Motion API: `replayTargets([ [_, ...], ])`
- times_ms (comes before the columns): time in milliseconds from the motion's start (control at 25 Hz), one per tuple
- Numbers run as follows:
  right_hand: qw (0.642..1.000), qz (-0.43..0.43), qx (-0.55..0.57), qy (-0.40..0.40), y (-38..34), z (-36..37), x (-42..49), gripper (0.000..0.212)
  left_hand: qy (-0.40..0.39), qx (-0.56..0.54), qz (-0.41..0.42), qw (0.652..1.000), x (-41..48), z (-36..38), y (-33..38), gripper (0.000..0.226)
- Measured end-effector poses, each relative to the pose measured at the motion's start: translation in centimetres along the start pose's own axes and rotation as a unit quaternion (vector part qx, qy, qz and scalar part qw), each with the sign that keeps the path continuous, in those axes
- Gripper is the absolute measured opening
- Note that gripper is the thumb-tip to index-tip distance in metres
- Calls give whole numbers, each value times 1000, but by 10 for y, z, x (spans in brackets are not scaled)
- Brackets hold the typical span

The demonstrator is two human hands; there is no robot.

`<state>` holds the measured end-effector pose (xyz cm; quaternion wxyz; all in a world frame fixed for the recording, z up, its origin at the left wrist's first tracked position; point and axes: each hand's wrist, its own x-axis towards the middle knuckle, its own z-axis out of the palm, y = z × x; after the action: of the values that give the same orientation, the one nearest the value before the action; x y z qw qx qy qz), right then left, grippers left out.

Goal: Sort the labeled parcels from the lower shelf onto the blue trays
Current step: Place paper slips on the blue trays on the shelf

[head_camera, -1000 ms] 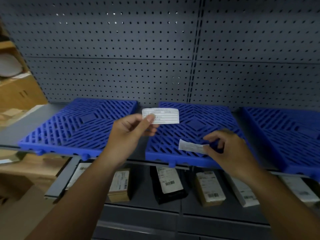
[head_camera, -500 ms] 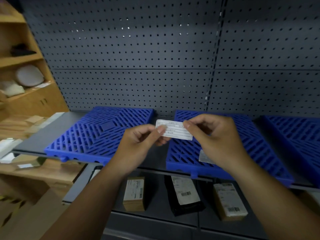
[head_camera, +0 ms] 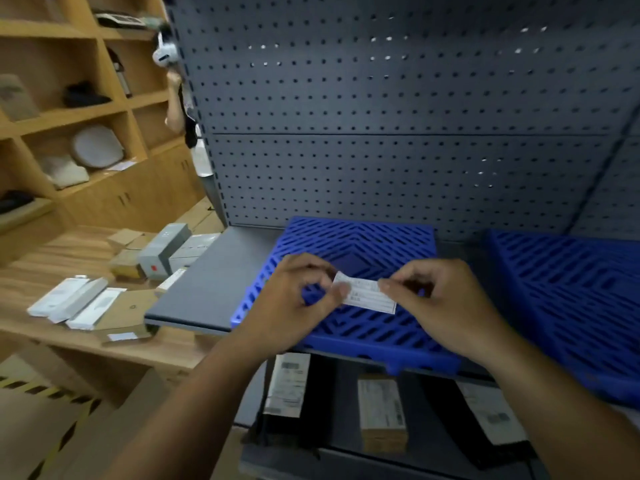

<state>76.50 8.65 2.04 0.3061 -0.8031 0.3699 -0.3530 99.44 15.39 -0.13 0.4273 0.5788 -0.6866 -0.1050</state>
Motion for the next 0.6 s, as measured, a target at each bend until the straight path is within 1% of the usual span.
replayTargets([
  [120, 999, 1, -40, -35, -10, 33, 9, 17, -46, 8, -5, 999, -10, -26, -34, 23],
  [280, 992, 26, -88, -85, -12, 48, 12, 15, -105, 86, 23, 990, -15, -28, -45, 23],
  [360, 989, 32, -106, -96, -13, 47, 9, 16, -110, 98, 28, 989, -16, -28, -43, 25],
  [480, 983, 26, -155, -96, -12, 45, 4, 15, -106, 85, 23, 990, -18, -29, -41, 23],
  [600, 983, 24, -160, -91, -11, 45, 0, 12, -114, 78, 21, 990, -18, -32, -41, 26],
])
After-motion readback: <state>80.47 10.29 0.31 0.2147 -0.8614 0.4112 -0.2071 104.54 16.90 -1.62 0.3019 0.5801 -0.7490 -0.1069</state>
